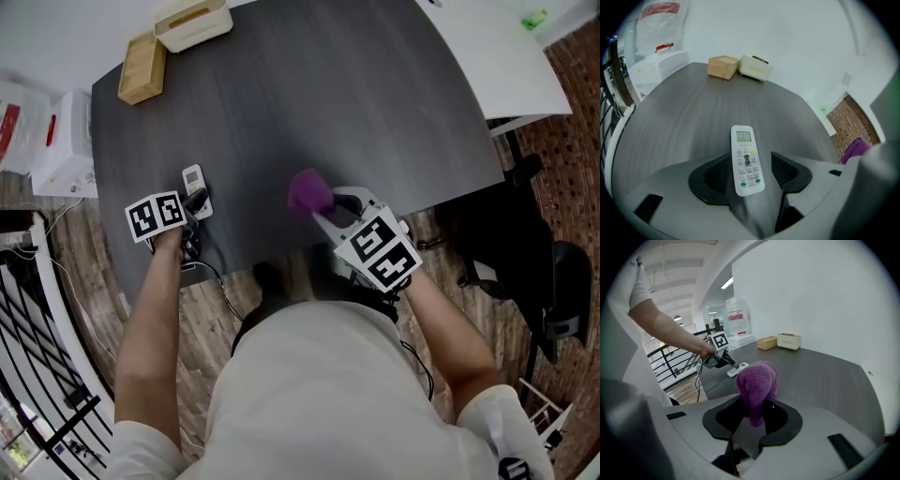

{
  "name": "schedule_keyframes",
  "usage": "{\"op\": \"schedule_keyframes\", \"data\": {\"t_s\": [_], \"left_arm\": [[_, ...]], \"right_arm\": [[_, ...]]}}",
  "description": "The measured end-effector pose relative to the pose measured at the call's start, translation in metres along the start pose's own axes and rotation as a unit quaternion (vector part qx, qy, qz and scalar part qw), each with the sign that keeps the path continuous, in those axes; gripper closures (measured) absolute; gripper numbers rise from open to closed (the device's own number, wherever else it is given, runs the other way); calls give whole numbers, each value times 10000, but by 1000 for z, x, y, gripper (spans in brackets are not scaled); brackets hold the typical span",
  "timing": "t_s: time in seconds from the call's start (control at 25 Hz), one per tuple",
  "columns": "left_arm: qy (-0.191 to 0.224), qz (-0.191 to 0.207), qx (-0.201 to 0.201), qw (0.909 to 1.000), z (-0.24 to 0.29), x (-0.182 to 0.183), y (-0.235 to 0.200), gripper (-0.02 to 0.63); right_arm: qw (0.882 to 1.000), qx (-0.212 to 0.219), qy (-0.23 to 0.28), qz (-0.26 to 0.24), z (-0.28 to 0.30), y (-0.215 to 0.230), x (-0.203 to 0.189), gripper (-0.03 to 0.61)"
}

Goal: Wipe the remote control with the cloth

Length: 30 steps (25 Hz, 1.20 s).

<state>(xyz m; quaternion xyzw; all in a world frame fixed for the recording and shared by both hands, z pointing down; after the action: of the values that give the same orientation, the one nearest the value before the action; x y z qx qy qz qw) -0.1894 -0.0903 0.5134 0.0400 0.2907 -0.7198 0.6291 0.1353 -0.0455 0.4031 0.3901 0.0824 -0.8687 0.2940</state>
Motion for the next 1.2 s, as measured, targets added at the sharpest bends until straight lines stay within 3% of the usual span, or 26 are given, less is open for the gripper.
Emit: {"op": "schedule_keyframes", "data": {"t_s": [0.24,0.36,0.44,0.52,0.56,0.6,0.68,0.76,0.92,1.04,1.12,1.2], "left_arm": [[415,-86,-129,9990,-26,-5,-1,368],[999,-271,-396,9938,-56,-16,11,368],[1537,-549,-694,9841,-82,-29,25,368],[2152,-971,-1086,9656,-108,-46,38,370],[2469,-1236,-1357,9515,-121,-55,45,371],[2784,-1505,-1715,9330,-131,-63,53,378],[3305,-1883,-2526,8897,-149,-72,70,496],[3574,-1996,-3168,8556,-163,-78,81,592],[3861,-1614,-3809,8245,-190,-82,90,611],[4418,-1165,-3794,8045,-222,-80,87,611],[4889,-611,-3703,7875,-248,-82,82,611],[5017,-177,-3861,7739,-269,-88,77,611]], "right_arm": [[9999,53,130,72,0,2,5,471],[9986,36,375,372,-5,8,8,471],[9961,85,565,673,-8,12,10,471],[9929,163,743,919,-9,15,14,471],[9915,186,818,997,-9,16,16,471],[9902,202,883,1061,-9,17,18,471],[9871,258,1006,1219,-11,17,22,471],[9828,312,1137,1424,-12,14,29,471],[9750,318,1391,1706,-18,-1,44,471],[9763,210,1486,1559,-23,-26,50,471],[9766,129,1538,1496,-27,-49,51,471],[9750,59,1613,1525,-32,-75,50,471]]}}
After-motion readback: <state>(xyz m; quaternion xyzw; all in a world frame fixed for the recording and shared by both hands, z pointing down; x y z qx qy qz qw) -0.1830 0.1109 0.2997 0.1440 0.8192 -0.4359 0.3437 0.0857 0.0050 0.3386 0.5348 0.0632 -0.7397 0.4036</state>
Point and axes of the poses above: the fingertips, and each gripper's own axes: z forward along the fingers, y to its right, x out of its top, the point moved 6 cm from there along -z, backward along the fingers, and after that the axes turned 2 degrees about z, right-handed, at the moved point
